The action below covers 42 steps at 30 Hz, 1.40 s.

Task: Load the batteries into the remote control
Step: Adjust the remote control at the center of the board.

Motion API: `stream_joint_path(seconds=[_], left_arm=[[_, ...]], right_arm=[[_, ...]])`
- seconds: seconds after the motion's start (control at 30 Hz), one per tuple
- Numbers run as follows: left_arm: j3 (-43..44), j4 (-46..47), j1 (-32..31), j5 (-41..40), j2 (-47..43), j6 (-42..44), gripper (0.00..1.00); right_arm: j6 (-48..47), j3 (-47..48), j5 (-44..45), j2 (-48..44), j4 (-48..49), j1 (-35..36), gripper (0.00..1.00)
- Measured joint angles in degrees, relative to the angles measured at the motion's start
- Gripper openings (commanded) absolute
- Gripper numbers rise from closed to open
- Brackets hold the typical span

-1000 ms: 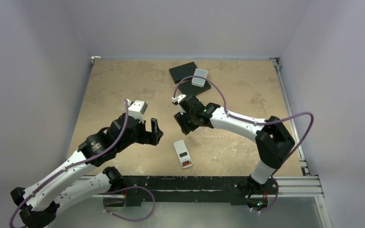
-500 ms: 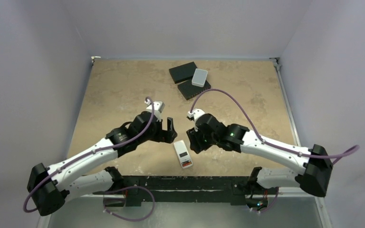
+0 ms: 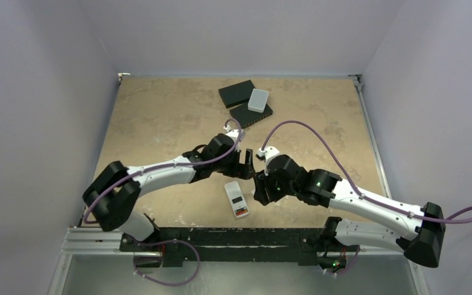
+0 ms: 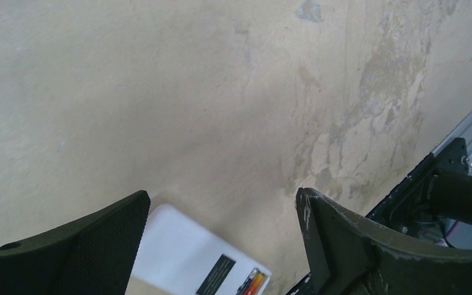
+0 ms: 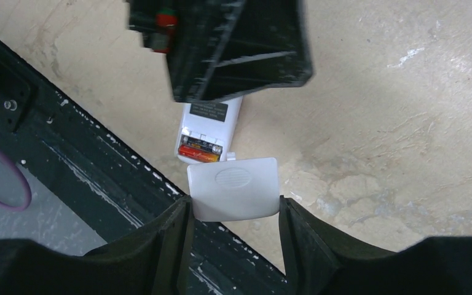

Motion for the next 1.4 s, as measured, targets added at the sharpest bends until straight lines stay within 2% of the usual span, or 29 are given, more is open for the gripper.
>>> stream_joint_path(seconds=[0.27, 0.47, 0.77, 1.4], left_arm=[[6.1, 5.8, 0.0, 7.4, 12.7, 0.0, 0.87], [6.7, 6.0, 0.0, 8.9, 16.1, 0.0, 0.87], [6.4, 5.1, 0.0, 7.7, 15.9, 0.0, 0.86], [-1.5, -1.6, 0.0, 3.0, 6.3, 0.5, 0.86]], right_arm=[[1.1, 0.0, 0.0, -0.2, -0.4, 0.7, 0.39], [1.6, 0.0, 0.0, -1.2, -0.9, 1.0, 0.39], [1.6, 0.0, 0.0, -0.3, -1.1, 1.1, 0.40], [1.6, 0.5, 0.2, 2.2, -2.7, 1.1, 0.40]])
